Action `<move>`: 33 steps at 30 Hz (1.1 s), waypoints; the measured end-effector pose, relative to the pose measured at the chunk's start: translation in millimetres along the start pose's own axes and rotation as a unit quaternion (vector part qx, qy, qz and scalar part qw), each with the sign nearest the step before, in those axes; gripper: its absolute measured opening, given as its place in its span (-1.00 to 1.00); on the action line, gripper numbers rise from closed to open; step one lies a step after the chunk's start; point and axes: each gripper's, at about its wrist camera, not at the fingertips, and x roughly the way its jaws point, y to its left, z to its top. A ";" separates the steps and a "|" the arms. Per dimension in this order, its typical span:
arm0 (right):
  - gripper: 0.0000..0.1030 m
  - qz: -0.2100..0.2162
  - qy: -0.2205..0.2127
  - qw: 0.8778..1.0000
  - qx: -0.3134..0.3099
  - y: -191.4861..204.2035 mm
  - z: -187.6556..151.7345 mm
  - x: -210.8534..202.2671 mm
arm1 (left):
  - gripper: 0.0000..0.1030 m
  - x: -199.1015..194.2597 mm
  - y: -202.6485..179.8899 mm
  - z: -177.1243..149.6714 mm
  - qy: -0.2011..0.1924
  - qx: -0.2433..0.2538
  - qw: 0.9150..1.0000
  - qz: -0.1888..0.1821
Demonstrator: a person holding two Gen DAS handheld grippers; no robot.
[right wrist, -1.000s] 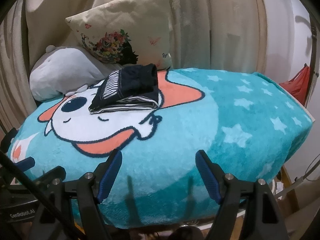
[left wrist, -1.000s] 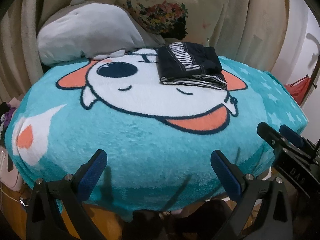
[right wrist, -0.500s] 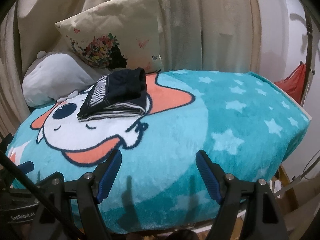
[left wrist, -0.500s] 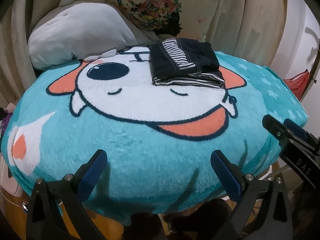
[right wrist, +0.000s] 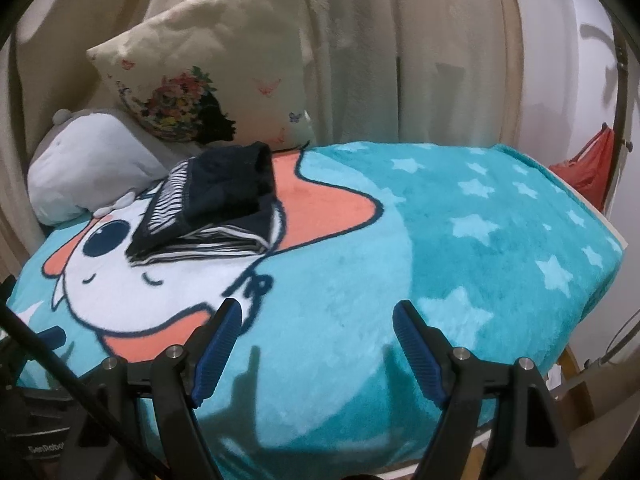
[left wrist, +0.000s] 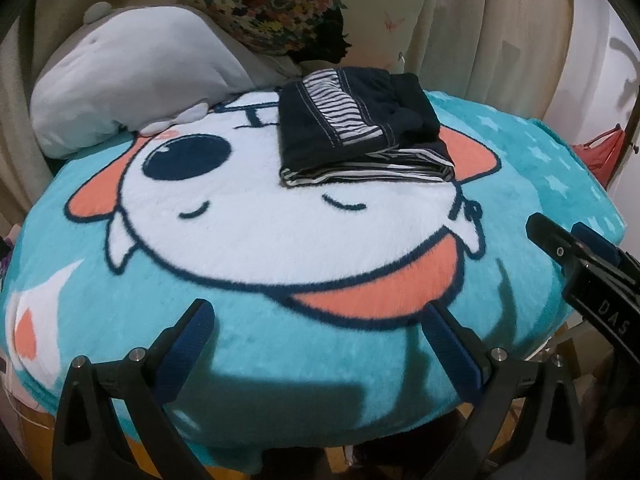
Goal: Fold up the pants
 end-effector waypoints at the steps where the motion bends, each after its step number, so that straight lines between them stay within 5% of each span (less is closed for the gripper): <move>1: 0.60 0.001 0.002 1.000 0.002 -1.2 1.4 2.6 | 1.00 2.5 -1.2 0.9 0.001 0.001 1.000 0.000; 15: 0.60 0.014 0.026 0.999 0.012 -8.7 9.9 39.1 | 1.00 31.0 -9.6 19.5 0.007 -0.014 1.000 -0.003; 33: 0.60 0.021 0.019 1.000 0.000 0.1 19.7 40.7 | 1.00 20.1 -10.0 23.3 -0.022 -0.013 1.000 0.004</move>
